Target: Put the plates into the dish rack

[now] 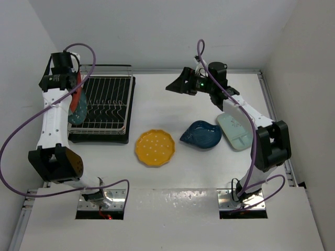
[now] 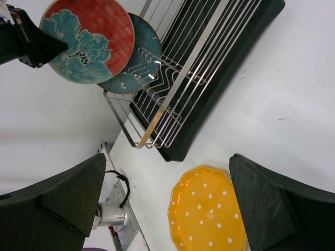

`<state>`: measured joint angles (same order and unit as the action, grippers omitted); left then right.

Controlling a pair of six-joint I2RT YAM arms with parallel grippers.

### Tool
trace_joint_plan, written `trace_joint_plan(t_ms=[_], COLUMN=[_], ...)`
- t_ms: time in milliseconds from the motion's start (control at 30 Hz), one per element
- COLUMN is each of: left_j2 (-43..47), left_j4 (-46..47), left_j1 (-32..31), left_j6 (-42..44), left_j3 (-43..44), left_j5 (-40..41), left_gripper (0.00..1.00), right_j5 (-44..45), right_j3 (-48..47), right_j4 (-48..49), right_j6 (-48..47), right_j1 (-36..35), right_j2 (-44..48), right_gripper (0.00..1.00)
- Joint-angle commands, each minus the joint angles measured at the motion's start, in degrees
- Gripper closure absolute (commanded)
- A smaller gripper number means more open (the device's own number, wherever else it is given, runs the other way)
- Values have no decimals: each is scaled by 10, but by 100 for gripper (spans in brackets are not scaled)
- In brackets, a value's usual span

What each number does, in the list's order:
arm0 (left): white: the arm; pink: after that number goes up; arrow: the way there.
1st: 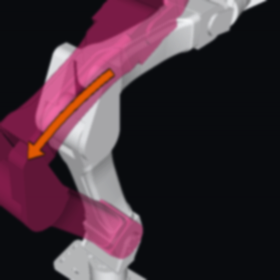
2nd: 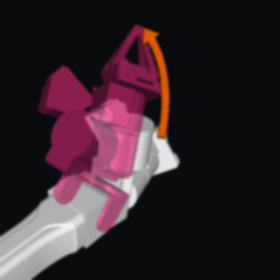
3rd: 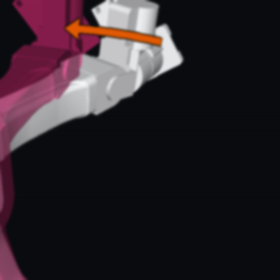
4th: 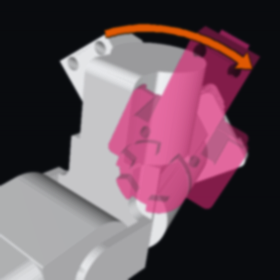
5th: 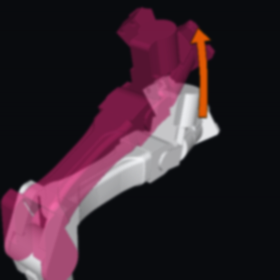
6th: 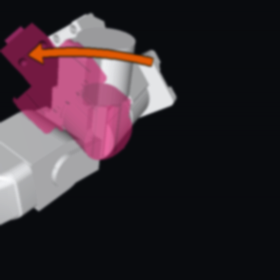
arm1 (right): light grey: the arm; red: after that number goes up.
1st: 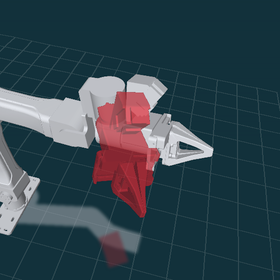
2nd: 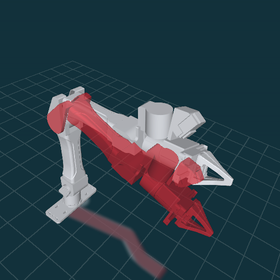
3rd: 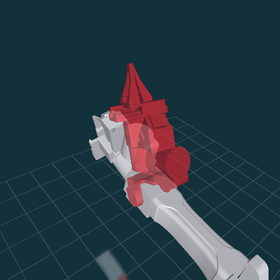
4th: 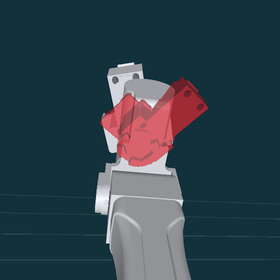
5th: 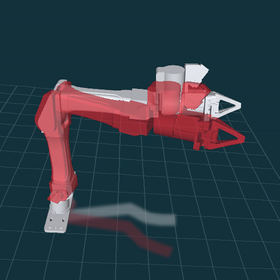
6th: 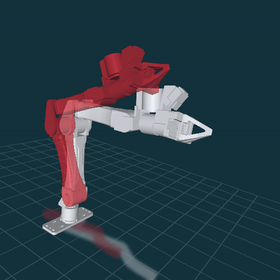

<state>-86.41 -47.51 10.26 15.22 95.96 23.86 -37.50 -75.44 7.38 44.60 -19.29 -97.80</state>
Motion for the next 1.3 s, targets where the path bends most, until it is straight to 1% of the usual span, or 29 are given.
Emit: trace_joint_plan(t_ms=[0, 100, 200, 467, 500, 533, 567, 600, 633, 667, 700, 733, 800, 833, 900, 933, 1000, 1033, 1067, 1100, 1133, 1167, 1200, 1233, 1267], left_j2=[21, 27, 33, 27, 27, 27, 27, 27, 27, 27, 27, 27, 22, 22, 22, 22, 17, 17, 17, 17, 12, 12, 12, 6, 6], left_j4=[80, 110, 116, 135, 135, 135, 135, 135, 135, 135, 135, 135, 119, 119, 106, 106, 88, 82, 75, 68, 52, 44, 35, 14, 2], left_j1=[10, 27, 39, 61, 66, 66, 66, 66, 66, 66, 66, 66, 66, 66, 60, 52, 44, 35, 35, 25, 10, 2, -6, -22, -30], left_j6=[-15, -26, -39, -58, -63, -63, -63, -63, -69, -69, -69, -69, -69, -63, -56, -48, -42, -42, -42, -37, -37, -31, -31, -20, -13], left_j3=[-12, -69, -93, -147, -147, -147, -147, -147, -147, -137, -125, -118, -100, -82, -65, -48, -31, -11, -2, 9, 18, 35, 43, 50, 58], left_j5=[6, -38, -83, -84, -84, -84, -84, -89, -89, -94, -94, -94, -94, -94, -94, -94, -94, -100, -105, -111, -131, -147, -166, -190, -243], left_gripper=[100, 100, 100, 100, 92, 87, 80, 67, 59, 54, 45, 41, 35, 31, 28, 24, 24, 23, 23, 23, 23, 23, 23, 23, 23], right_j5=[-4, -3, -5, -3, -2, 1, 6, 19, 36, 54, 63, 95, 118, 150, 177, 208, 253, 259, 265, 269, 266, 242, 239, 232, 229], right_j3=[3, 8, 8, 22, 22, 26, 26, 25, 18, 16, 5, -7, -23, -27, -18, 6, 29, 61, 71, 78, 93, 101, 104, 105, 101], right_j4=[22, 26, 25, 27, 23, 20, -3, -14, -28, -72, -100, -122, -213, -254, -291, -309, -321, -322, -324, -319, -320, -319, -319, -317, -310], right_j6=[-6, -6, -7, -7, -8, -9, -14, -20, -28, -34, -45, -62, -79, -103, -123, -136, -155, -172, -192, -200, -211, -240, -245, -249, -249], right_j1=[2, 3, 7, 7, 6, 9, 10, 9, 11, 10, 11, 12, 11, 11, 9, 6, -3, -14, -30, -40, -51, -85, -94, -114, -129], right_j2=[30, 34, 37, 45, 45, 45, 44, 45, 44, 39, 36, 31, 17, 14, 13, 22, 42, 45, 49, 51, 49, 46, 25, 18, 10], right_gripper=[0, 0, 0, 0, 0, 0, 0, 0, 0, 0, 0, 0, 0, 0, 0, 0, 0, 0, 0, 6, 26, 41, 55, 66, 65])
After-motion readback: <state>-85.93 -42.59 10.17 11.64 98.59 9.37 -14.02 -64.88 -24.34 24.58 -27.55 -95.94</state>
